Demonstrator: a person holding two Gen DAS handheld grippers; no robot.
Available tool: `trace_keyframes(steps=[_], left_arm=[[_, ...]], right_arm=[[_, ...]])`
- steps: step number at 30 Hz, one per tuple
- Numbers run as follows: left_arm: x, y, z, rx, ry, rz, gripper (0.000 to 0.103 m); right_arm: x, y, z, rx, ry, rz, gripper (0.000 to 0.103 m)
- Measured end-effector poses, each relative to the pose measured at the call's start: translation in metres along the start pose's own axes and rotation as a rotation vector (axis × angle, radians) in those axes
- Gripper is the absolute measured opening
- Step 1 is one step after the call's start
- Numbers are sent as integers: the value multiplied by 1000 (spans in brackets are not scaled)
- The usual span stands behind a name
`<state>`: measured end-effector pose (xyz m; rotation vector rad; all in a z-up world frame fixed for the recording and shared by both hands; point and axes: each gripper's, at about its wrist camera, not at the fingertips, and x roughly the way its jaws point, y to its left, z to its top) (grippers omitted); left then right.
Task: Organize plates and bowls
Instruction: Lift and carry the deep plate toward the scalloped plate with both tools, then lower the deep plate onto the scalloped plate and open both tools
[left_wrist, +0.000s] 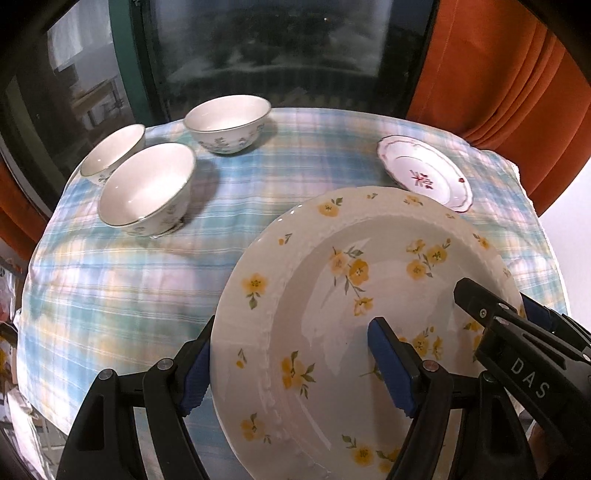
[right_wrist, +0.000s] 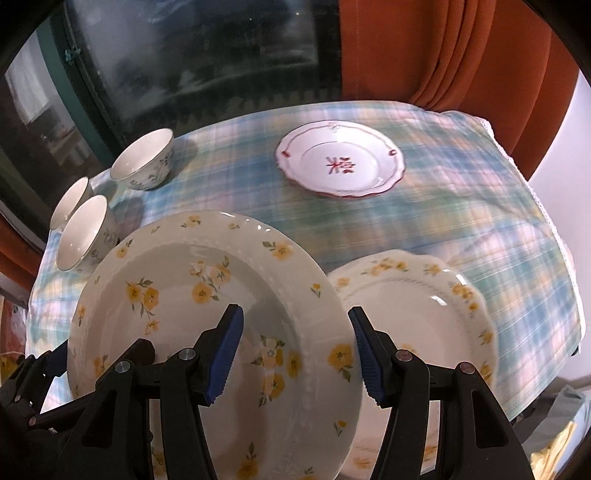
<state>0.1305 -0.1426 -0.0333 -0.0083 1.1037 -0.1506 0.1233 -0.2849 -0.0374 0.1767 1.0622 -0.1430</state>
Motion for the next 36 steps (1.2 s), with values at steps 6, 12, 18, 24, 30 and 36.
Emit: trace_keyframes(steps=[6, 12, 18, 24, 30, 36], left_arm=[[1, -36, -2, -6, -5, -1, 78], [8, -70, -4, -15, 0, -4, 78], [17, -106, -11, -34, 10, -11, 78], [32, -138, -21, -51, 34, -25, 78], [44, -161, -30, -53, 69, -32, 78], [55, -171, -39, -65, 96, -17, 78]], right_arm=[[-4, -35, 4, -3, -6, 2, 62], [-4, -72, 7, -10, -2, 3, 62], [1, -109, 9, -29, 7, -1, 62], [11, -147, 7, -46, 35, -12, 62], [20, -177, 1, -49, 69, -22, 62], [27, -192, -5, -55, 99, -9, 62]])
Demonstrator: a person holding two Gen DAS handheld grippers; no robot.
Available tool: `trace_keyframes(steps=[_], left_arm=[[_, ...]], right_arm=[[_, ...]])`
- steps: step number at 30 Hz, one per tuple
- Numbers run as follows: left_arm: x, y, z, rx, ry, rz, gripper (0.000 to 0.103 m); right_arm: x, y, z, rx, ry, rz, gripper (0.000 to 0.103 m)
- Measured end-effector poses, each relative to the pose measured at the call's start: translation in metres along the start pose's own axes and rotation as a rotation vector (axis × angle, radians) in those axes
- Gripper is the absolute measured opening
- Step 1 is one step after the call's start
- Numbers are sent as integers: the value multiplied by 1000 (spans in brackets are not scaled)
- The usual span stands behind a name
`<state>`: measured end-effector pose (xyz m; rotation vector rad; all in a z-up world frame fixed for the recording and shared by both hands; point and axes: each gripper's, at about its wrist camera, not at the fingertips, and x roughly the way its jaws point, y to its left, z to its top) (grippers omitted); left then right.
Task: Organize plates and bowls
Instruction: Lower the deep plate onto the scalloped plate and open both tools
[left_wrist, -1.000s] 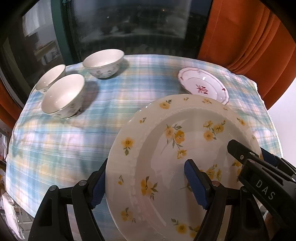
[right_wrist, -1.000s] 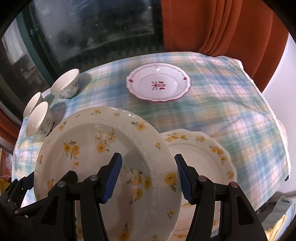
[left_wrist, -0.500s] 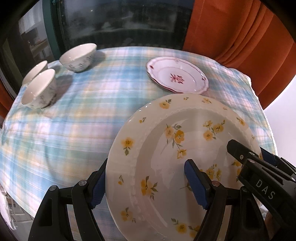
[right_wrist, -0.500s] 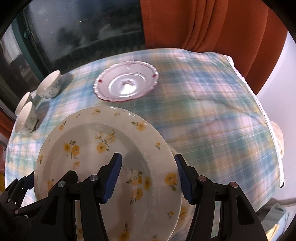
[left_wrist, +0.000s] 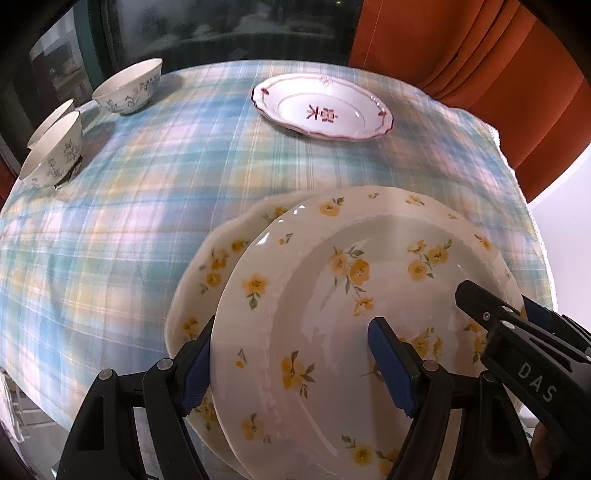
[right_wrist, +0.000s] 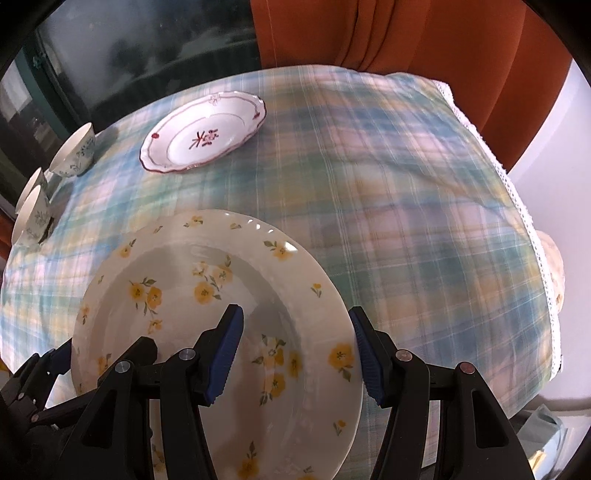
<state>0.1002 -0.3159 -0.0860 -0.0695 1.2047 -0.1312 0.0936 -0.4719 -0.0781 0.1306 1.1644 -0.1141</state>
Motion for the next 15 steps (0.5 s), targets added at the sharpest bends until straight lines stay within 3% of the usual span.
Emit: trace_keyframes(steps=[15], left_arm=[[13, -1, -4, -37, 26, 32, 80]], right_arm=[[14, -2, -6, -29, 28, 25, 62]])
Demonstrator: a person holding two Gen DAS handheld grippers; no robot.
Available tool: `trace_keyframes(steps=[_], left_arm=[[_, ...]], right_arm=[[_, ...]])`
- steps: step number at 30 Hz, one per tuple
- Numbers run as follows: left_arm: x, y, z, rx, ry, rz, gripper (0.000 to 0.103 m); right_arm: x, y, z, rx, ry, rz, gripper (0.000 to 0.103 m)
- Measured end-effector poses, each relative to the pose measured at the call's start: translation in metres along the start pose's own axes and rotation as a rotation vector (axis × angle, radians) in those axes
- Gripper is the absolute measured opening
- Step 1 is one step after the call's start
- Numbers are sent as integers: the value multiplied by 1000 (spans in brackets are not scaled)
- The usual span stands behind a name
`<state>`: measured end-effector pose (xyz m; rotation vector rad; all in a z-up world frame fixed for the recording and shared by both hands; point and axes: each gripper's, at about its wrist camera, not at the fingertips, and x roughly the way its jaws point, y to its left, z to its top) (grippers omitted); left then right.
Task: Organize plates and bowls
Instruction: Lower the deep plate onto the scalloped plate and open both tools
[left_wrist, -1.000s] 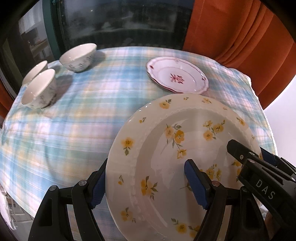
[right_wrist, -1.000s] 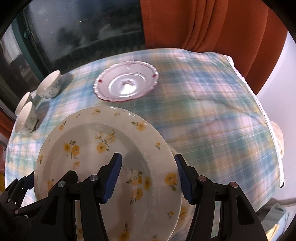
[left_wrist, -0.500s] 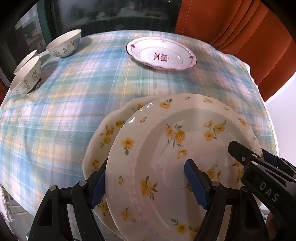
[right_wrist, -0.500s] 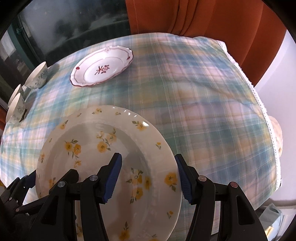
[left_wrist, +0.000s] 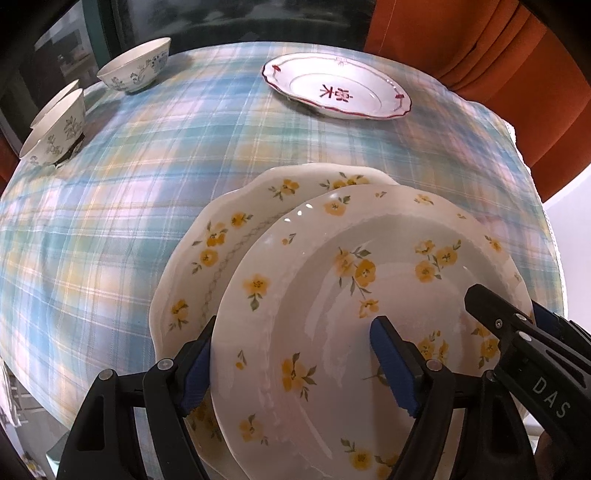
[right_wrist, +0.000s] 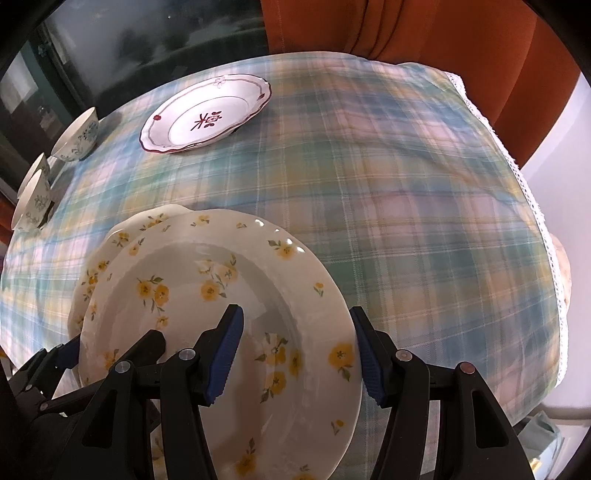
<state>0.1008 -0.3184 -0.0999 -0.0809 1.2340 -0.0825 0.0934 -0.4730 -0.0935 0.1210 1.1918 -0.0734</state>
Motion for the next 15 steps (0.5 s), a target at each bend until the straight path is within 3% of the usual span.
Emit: trace_keyframes(steps=[12, 15], left_arm=[[2, -3, 0, 17, -11, 48, 83], [2, -7, 0, 57, -12, 100, 85]], right_arm=[[4, 0, 0, 1, 6, 3, 62], [2, 2, -2, -5, 2, -10, 62]])
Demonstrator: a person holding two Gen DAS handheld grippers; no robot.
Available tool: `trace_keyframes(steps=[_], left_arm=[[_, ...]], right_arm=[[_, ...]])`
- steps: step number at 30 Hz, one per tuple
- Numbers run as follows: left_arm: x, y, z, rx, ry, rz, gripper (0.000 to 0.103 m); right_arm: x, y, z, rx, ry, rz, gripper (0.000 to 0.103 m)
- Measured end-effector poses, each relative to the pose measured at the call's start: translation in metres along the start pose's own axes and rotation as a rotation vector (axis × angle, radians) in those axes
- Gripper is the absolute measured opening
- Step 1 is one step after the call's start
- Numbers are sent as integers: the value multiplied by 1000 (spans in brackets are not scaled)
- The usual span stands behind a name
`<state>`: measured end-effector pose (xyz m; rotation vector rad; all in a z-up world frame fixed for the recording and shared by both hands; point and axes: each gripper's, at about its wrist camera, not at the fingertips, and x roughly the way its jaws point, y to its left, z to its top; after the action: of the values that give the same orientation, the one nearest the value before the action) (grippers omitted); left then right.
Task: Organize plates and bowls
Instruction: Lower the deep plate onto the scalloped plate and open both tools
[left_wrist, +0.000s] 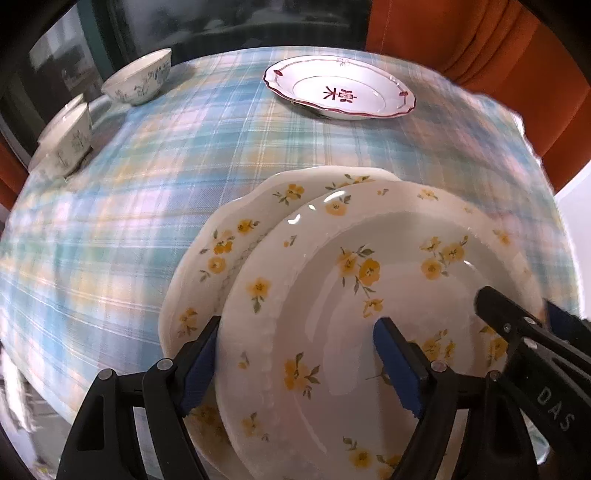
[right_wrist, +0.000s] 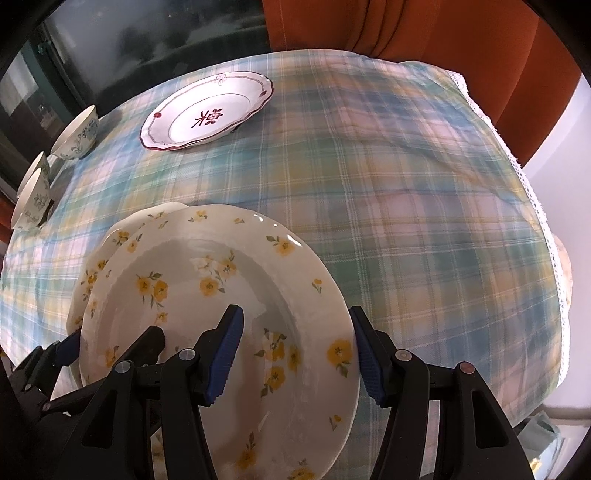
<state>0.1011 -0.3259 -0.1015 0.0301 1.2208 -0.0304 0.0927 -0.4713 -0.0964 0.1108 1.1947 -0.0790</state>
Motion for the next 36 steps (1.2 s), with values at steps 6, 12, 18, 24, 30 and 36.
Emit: trace_keyframes(steps=[6, 12, 18, 24, 30, 36], left_arm=[[-2, -2, 2, 47, 7, 59, 85], [-7, 4, 3, 44, -2, 71, 83], [-18, 5, -2, 73, -34, 66, 83], [-20, 12, -14, 89, -1, 74, 83], [-21, 21, -19, 73, 7, 85, 83], [-26, 28, -23, 67, 12, 77, 83]], right_arm=[[-1, -6, -5, 37, 12, -20, 62], [-14, -15, -9, 81, -30, -11, 62], [-10, -8, -15, 75, -10, 12, 52], [2, 10, -19, 38, 27, -7, 51], [6, 17, -20, 29, 42, -8, 51], [7, 21, -23, 24, 64, -18, 51]])
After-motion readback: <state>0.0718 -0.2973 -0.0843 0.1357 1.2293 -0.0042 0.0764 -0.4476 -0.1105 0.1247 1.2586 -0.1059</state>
